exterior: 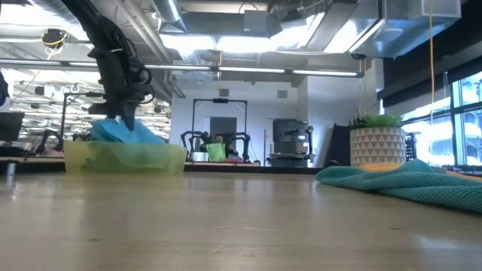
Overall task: Fold microfiber towels
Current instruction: Put the folded blue towel into the yellow bin
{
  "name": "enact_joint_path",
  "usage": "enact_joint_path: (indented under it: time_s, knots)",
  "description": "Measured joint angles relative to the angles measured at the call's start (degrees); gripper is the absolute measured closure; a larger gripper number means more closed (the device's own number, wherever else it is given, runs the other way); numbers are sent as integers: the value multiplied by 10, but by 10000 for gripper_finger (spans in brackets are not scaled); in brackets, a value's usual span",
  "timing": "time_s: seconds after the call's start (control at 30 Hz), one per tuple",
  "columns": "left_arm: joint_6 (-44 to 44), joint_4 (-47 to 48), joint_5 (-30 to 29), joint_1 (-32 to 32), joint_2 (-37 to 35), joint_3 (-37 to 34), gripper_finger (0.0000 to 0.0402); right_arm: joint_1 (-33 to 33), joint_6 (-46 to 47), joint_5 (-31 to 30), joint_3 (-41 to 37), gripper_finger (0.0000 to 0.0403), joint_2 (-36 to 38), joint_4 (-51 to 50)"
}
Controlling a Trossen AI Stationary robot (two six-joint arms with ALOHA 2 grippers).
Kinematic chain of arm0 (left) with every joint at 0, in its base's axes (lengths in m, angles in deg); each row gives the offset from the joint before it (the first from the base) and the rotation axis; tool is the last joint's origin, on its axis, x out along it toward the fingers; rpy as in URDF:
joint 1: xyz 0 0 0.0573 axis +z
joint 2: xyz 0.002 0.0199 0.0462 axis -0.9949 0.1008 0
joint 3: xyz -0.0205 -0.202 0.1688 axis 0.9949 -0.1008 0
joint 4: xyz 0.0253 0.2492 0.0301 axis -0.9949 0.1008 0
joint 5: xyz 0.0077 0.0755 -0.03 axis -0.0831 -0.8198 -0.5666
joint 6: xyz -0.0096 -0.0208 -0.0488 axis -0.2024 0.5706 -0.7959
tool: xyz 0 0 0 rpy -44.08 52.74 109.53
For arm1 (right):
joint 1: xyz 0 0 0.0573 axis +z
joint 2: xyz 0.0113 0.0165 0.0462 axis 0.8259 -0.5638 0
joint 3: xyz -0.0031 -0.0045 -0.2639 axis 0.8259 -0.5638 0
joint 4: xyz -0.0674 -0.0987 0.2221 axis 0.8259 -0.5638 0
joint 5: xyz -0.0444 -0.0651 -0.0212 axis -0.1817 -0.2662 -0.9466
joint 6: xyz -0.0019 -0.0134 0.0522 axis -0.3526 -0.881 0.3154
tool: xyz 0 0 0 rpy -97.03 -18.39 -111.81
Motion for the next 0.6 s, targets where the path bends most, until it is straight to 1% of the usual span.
enact_joint_path:
  time_s: [0.13, 0.23, 0.3, 0.37, 0.43, 0.5, 0.57, 0.6]
  knots:
    - [87, 28, -2, 0, 0, 0, 265, 0, -2, 2, 0, 238, 0, 0]
    - [110, 39, 2, 0, -4, 8, 259, 3, -3, 4, 0, 238, 0, 0]
    - [116, 42, 3, 0, -4, 26, 258, 3, -6, 5, 0, 238, 0, 0]
    - [122, 47, 16, 0, -4, 44, 258, 4, -7, 12, 0, 238, 1, 0]
    - [132, 60, 2, -3, -4, 70, 261, 4, -10, 18, 0, 238, 3, 0]
    - [145, 71, -27, -9, -5, 99, 262, 4, -12, 18, -1, 238, 6, 0]
    - [169, 91, -60, -15, -5, 128, 262, 4, -12, 18, -1, 238, 9, 0]
    - [189, 97, -62, -17, -5, 141, 262, 4, -12, 17, -1, 238, 9, 0]
